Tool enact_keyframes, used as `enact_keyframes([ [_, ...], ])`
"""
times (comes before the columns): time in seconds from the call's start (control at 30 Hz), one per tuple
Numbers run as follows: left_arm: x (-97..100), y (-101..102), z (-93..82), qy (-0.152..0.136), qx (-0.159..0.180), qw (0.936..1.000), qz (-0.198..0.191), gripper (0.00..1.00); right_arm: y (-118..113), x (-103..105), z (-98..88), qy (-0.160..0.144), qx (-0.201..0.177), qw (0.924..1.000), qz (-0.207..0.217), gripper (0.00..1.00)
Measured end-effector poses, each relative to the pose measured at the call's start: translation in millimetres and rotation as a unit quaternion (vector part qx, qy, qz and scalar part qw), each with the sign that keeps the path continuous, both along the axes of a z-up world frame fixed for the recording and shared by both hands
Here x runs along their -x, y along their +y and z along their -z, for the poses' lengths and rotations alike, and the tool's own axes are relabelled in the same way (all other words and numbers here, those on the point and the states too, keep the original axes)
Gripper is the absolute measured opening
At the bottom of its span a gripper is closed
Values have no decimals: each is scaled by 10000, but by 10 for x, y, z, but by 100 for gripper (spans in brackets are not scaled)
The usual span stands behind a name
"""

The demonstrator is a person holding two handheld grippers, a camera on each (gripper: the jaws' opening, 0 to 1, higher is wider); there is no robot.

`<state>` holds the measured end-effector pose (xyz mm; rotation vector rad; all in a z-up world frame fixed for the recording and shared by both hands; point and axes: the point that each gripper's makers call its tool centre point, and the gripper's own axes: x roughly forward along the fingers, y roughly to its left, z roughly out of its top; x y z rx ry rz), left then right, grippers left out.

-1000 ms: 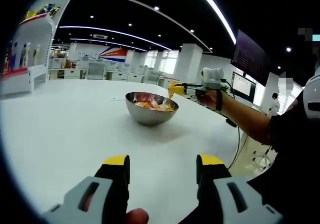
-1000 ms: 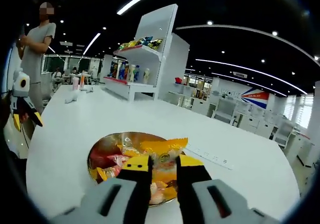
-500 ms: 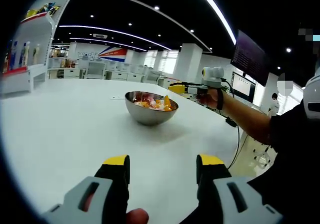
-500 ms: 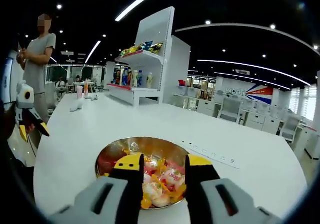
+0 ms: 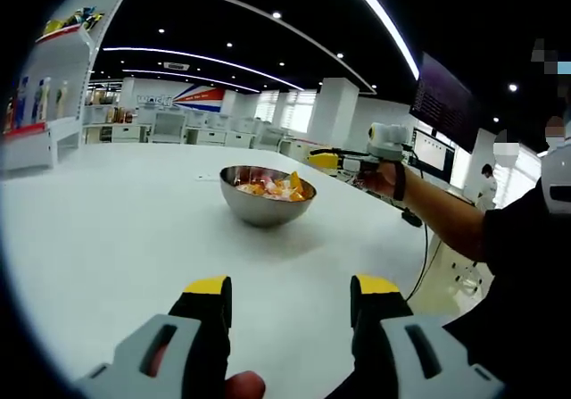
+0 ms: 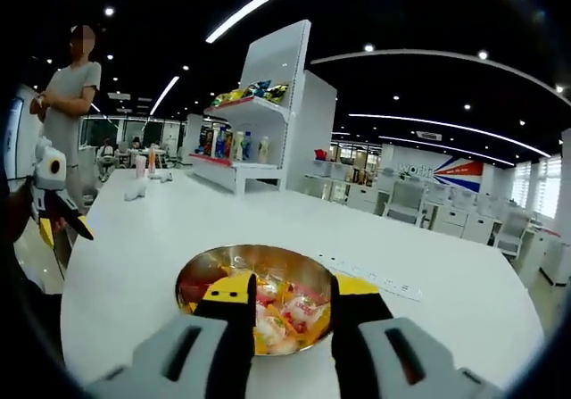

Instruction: Pick up the marshmallows scattered on the table and place them into the bowl on the table

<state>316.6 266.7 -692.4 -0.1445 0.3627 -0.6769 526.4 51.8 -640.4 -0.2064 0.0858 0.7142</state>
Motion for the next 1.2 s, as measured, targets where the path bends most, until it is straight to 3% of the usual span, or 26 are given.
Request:
enact_keyframes([
  [0.2, -47, -21, -66, -94, 4, 10000, 2, 54, -190, 157, -71, -186, -143, 9996, 146, 33],
  [0.53, -91, -35, -109, -156, -1, 9999, 4, 54, -312, 598, -194, -391, -592, 9972, 254, 33],
  [0.77, -134, 16, -146, -245, 26, 9997, -68, 54, -412, 888, -328, -742, -682, 9940, 422, 33],
  [1.2, -208, 22, -222, -433, 61, 9990, -82, 54, -483, 1155, -16, -318, -1454, 9869, 621, 33],
])
